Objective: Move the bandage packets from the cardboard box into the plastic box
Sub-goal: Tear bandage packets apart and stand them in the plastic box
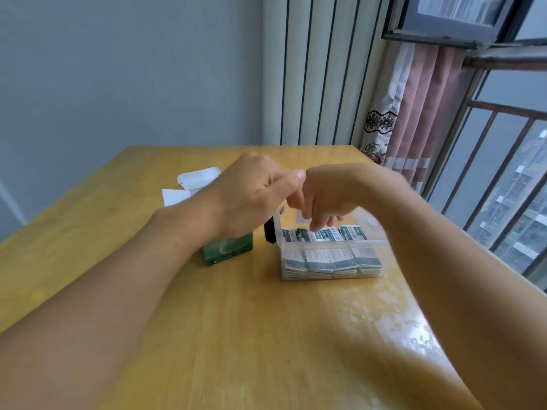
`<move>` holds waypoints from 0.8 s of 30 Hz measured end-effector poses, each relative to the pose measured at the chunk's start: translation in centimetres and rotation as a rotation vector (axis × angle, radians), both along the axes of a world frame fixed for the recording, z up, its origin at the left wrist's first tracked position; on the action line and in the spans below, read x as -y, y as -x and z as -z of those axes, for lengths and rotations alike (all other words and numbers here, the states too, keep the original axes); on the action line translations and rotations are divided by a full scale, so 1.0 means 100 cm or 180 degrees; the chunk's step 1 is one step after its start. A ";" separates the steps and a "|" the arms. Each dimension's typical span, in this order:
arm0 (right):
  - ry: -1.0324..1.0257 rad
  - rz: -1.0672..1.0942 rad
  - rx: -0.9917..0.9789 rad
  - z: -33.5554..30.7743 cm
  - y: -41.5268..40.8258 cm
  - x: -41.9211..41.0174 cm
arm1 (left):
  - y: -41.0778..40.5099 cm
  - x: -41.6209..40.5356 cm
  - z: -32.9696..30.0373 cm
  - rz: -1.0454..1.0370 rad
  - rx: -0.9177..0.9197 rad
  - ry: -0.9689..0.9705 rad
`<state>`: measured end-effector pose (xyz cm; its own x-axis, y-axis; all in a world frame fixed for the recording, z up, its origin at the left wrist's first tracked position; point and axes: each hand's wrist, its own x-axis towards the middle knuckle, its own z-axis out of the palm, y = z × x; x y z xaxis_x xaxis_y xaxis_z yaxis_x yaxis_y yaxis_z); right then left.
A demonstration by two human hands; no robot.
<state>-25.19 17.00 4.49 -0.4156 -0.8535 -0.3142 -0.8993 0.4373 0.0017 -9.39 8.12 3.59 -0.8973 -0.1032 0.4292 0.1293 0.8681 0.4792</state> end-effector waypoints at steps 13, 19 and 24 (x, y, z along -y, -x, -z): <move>0.2409 -0.0792 -0.0032 0.011 -0.054 0.036 | -0.035 0.093 -0.015 -0.1737 0.1933 -0.0072; 0.1894 -0.0677 0.0336 -0.003 -0.055 0.038 | -0.036 0.082 -0.017 -0.1142 0.1886 -0.0378; 0.1677 -0.0676 0.0136 -0.004 -0.061 0.034 | -0.040 0.083 -0.020 -0.0860 0.1636 -0.0245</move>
